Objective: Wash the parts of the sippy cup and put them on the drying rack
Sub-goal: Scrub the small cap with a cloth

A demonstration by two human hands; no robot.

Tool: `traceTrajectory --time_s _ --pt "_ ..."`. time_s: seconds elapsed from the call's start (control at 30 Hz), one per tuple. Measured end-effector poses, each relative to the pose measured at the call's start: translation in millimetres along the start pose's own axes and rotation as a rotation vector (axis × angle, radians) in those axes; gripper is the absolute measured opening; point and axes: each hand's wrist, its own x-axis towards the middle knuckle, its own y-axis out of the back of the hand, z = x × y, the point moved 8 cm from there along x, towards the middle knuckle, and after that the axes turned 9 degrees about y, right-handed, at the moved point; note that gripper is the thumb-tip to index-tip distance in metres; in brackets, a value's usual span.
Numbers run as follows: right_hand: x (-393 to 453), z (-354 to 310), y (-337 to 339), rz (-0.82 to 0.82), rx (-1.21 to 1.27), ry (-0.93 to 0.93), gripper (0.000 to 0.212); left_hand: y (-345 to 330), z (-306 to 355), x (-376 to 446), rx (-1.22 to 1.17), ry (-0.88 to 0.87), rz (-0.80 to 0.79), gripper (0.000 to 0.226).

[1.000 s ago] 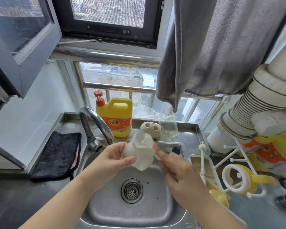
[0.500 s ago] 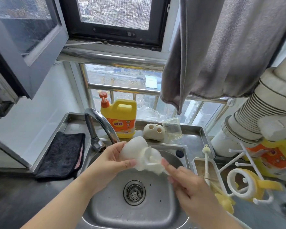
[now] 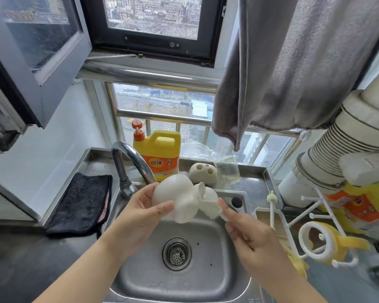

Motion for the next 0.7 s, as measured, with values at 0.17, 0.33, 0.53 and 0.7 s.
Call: traceTrajectory --time_s 0.17,0.33,0.53,0.7 --pt "5.5 -7.7 -1.4 0.068 0.088 -0.001 0.062 -11.9 2.6 3.2 -0.034 0.053 -0.089 0.077" --pt "4.3 -8.1 -4.4 0.049 0.03 0.015 0.059 -14.9 0.4 0.5 0.232 0.132 -0.124 0.055" --pt "1.8 -15.6 -15.2 -0.142 -0.149 0.038 0.057 -18.6 -6.2 4.8 0.461 0.231 -0.107 0.052" --pt "-19.8 -8.7 -4.6 -0.182 -0.231 0.025 0.059 -7.6 -4.5 3.2 0.38 0.168 -0.027 0.06"
